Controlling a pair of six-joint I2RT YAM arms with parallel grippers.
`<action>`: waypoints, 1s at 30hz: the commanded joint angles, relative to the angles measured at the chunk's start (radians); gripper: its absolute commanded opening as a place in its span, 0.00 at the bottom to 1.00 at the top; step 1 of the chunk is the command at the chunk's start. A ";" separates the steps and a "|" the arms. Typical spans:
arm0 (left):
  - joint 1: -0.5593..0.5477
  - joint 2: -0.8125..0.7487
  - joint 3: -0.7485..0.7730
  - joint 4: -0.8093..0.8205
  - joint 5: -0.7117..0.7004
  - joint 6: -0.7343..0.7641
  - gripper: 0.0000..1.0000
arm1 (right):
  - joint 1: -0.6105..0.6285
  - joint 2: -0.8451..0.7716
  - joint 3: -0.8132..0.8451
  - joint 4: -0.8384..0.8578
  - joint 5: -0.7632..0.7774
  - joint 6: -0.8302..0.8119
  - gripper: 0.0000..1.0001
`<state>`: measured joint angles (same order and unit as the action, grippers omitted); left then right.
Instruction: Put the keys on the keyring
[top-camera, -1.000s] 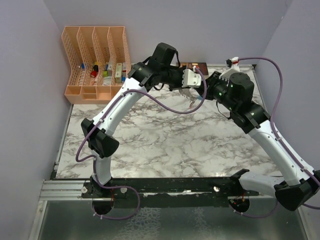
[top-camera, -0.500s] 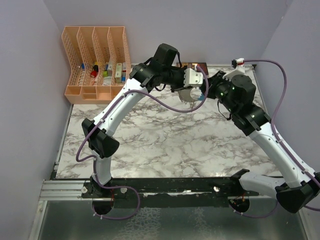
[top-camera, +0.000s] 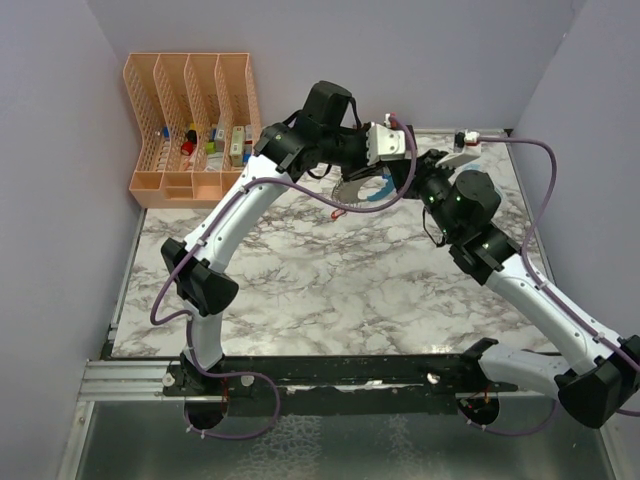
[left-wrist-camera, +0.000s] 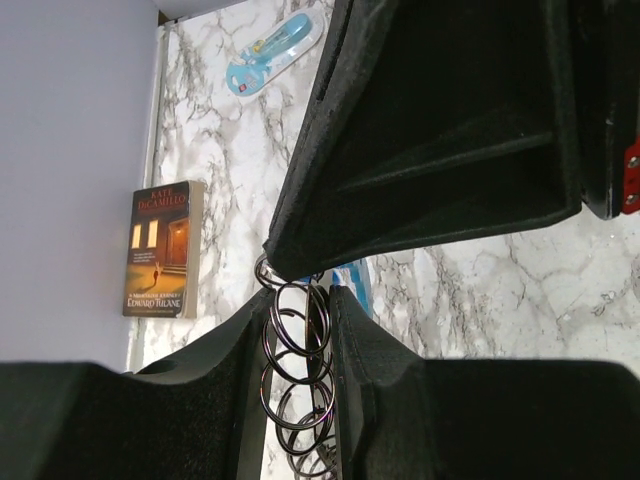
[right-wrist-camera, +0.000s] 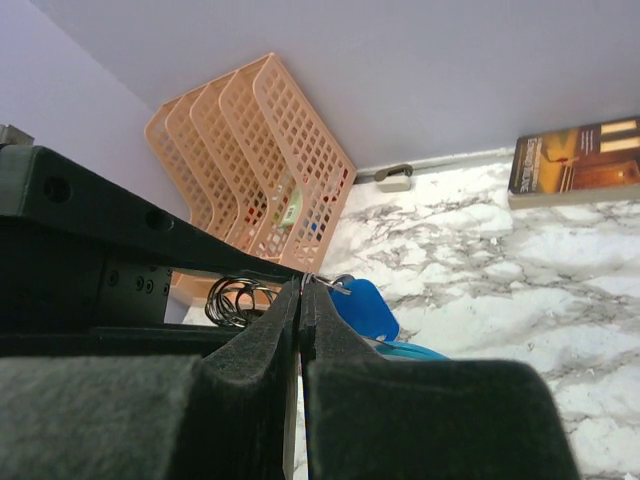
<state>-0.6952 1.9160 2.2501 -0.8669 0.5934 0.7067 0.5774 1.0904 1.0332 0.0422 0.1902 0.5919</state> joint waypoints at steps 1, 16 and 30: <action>-0.005 -0.008 0.035 0.044 0.032 -0.046 0.00 | 0.027 -0.019 -0.007 0.138 0.061 -0.084 0.01; -0.004 -0.025 0.004 0.049 -0.037 0.012 0.00 | 0.027 -0.019 0.185 -0.223 0.003 -0.098 0.24; 0.057 -0.008 -0.284 0.118 0.076 0.056 0.00 | 0.019 -0.094 0.205 -0.465 0.226 -0.133 0.78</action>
<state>-0.6624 1.9137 2.0594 -0.8005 0.6144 0.7345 0.5964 1.0271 1.2095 -0.2993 0.3012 0.4728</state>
